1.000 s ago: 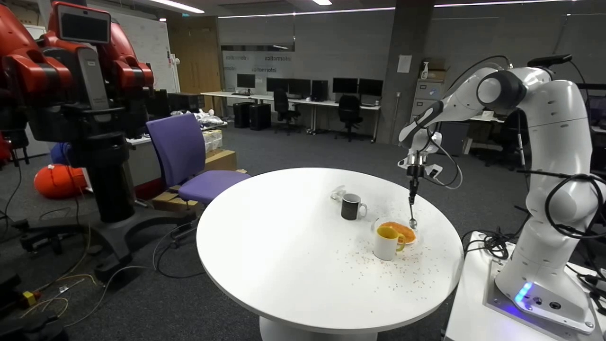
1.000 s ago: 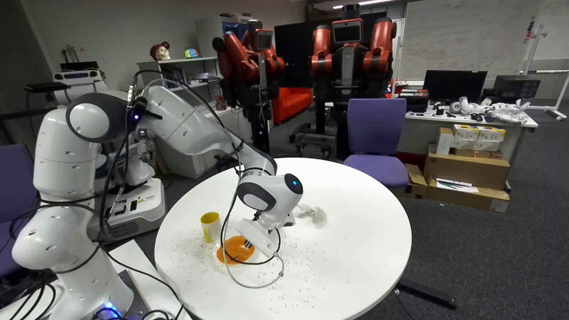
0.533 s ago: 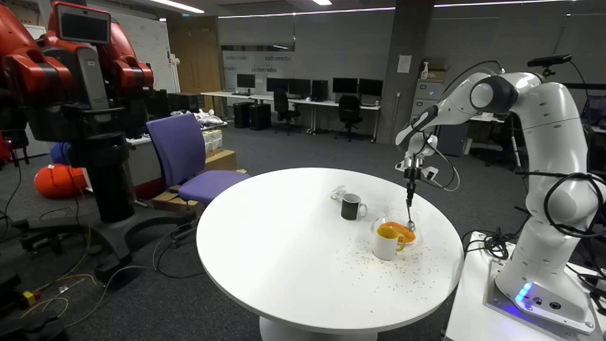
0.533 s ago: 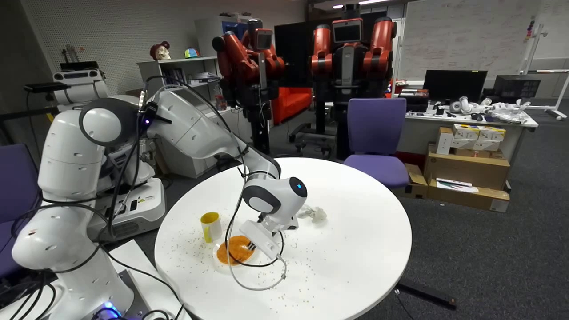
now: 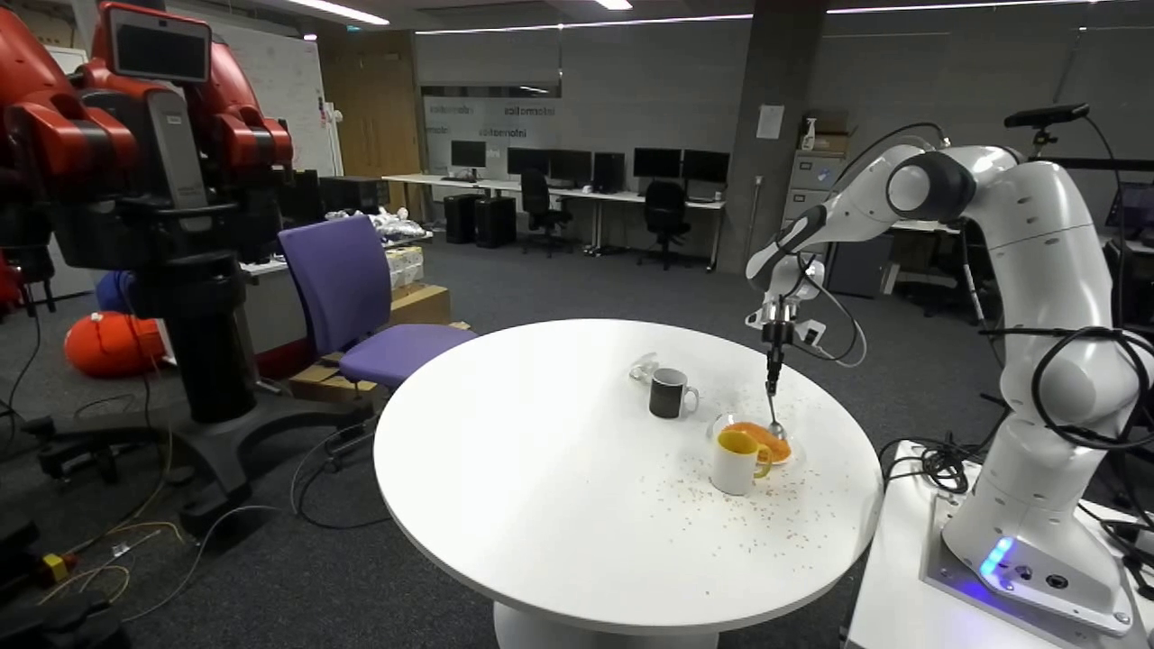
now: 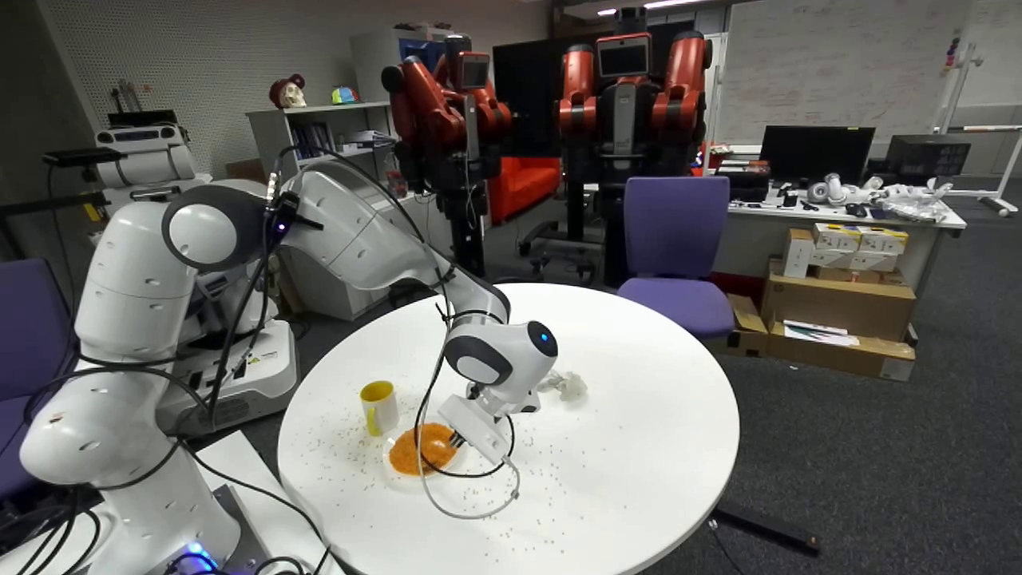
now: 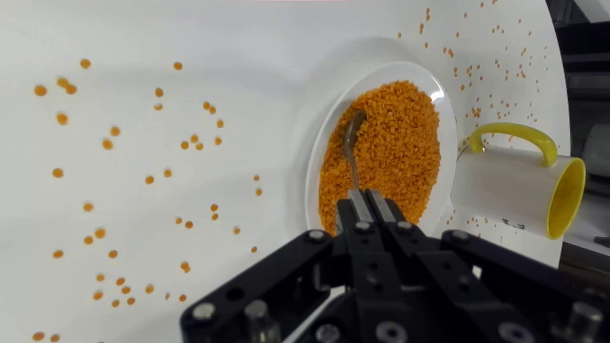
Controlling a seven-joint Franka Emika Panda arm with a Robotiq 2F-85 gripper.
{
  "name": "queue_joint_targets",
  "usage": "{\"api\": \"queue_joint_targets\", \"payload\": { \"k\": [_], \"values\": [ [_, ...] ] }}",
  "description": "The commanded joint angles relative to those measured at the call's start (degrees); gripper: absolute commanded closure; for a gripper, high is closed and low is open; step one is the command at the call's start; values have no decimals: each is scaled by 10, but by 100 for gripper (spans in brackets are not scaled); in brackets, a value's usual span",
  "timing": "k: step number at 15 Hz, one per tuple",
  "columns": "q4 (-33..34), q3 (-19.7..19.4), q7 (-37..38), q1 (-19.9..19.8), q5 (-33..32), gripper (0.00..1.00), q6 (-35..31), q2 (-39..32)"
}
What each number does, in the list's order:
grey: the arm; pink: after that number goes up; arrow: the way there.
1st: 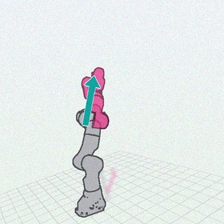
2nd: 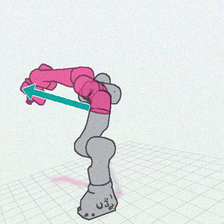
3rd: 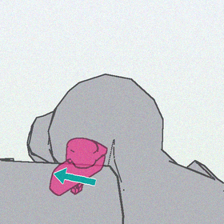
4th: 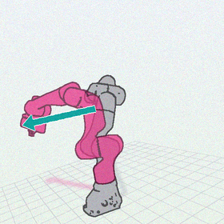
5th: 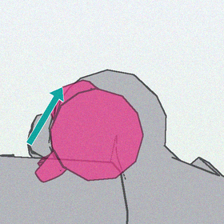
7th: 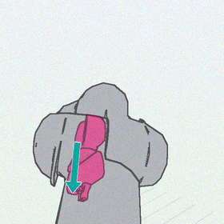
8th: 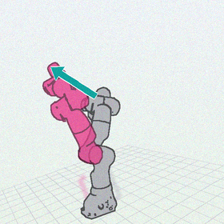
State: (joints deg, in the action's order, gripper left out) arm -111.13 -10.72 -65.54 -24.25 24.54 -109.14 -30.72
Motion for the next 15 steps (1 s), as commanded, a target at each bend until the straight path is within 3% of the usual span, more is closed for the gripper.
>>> {"api": "queue_joint_targets", "payload": {
  "k": [1, 15],
  "values": [
    [35, 20, 5, -24, 15, 99, 47, -19],
    [127, 49, -59, -72, 57, 99, 152, -102]
  ]
}}
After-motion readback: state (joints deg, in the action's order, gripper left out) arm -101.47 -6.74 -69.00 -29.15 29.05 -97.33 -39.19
